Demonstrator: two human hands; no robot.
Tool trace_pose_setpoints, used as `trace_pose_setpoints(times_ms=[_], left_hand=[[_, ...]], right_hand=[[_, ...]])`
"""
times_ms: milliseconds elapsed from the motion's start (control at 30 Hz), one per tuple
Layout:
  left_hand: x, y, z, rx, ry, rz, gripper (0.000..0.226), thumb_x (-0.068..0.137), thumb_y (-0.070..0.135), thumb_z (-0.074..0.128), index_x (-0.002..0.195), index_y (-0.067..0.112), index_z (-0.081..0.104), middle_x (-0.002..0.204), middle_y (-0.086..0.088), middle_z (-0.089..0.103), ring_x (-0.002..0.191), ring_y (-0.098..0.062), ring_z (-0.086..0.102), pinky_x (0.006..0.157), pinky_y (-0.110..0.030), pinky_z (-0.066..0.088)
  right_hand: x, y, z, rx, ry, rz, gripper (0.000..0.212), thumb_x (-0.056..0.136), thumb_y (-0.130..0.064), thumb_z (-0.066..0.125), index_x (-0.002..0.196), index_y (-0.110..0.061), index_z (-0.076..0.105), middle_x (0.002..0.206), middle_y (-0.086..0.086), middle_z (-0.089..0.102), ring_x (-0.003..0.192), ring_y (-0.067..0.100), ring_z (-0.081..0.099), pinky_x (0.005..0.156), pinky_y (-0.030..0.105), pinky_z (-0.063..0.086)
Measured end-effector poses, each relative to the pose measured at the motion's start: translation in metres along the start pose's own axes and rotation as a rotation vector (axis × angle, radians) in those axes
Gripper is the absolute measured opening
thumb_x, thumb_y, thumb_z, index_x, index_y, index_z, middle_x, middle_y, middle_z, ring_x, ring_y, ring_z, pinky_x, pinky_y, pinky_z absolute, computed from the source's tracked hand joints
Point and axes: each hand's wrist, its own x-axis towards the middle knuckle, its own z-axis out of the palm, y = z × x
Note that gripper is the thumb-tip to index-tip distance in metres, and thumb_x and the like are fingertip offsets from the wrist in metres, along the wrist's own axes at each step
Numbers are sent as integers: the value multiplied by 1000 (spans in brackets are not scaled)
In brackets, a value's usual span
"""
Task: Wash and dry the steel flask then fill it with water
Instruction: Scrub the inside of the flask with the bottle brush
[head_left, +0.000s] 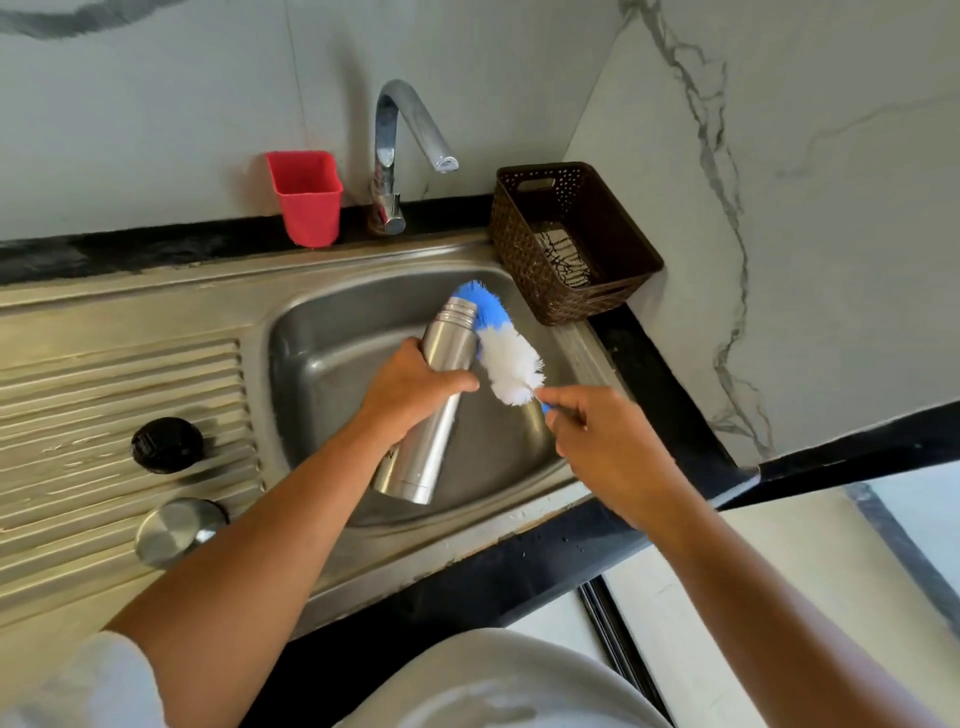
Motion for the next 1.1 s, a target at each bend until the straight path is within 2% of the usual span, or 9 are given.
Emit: trace_pose_setpoints(times_ms=[67,167,300,433,533,633,800,967,1100], left_hand=[[-1,1,-6,-19,-21,-27,63,53,48,89,107,26,64,91,-2,76,73,-20,76,71,-41,65],[-8,4,-8,-58,-110,-52,45,60,39,90,97,20,72,86,-9,78,74,-26,77,76,-46,66],[-22,6,-5,42,-245,-6,54,55,45,88,103,26,71,90,-2,79,81,-22,77,81,-46,65],[-21,0,-23,72,-175,-5,55,60,46,88,108,29,68,93,3,77,80,-17,76,76,-38,64],[-26,0,-28,261,-162,121,55,63,49,86,109,32,62,98,10,70,85,-11,69,74,-33,58],[-35,5,-17,403,-131,245,55,62,54,81,108,33,58,94,12,67,84,-12,67,74,-35,57],[-21,-11,-45,367,7,186,65,59,59,79,114,34,55,97,14,67,86,-13,67,78,-38,59],[-36,-1,-20,562,-15,411,62,57,54,76,111,36,51,91,11,66,82,-19,67,73,-40,60],[-23,-11,-37,480,45,302,63,59,54,78,114,39,52,90,15,66,82,-16,67,74,-37,59]], right_hand=[[-22,-6,0,-142,63,-54,37,108,-23,51,141,-33,64,92,-11,67,63,2,52,58,16,38],[-35,-16,1,-350,142,-144,39,109,-25,49,144,-36,61,111,-3,71,82,13,61,69,25,46],[-19,-31,-3,-496,155,-200,38,108,-28,48,141,-42,61,123,-1,69,100,27,69,77,36,56],[-30,-40,-27,-594,101,-157,35,109,-30,48,135,-47,64,123,-9,70,99,21,69,74,34,54],[-34,-43,-29,-590,102,-162,38,108,-29,47,135,-51,63,124,-8,72,97,21,69,75,36,56],[-17,-56,-18,-576,131,-173,39,108,-27,47,137,-50,62,123,-6,72,94,22,69,72,35,54],[-46,-65,-26,-639,75,-104,40,108,-25,44,136,-48,61,116,-6,72,90,20,68,72,34,55],[-17,-78,-7,-662,135,-94,36,106,-24,50,136,-41,62,115,-1,71,97,26,68,69,33,50],[-30,-83,-20,-675,71,-97,37,104,-22,51,133,-41,64,116,-1,70,96,26,66,73,36,53]])
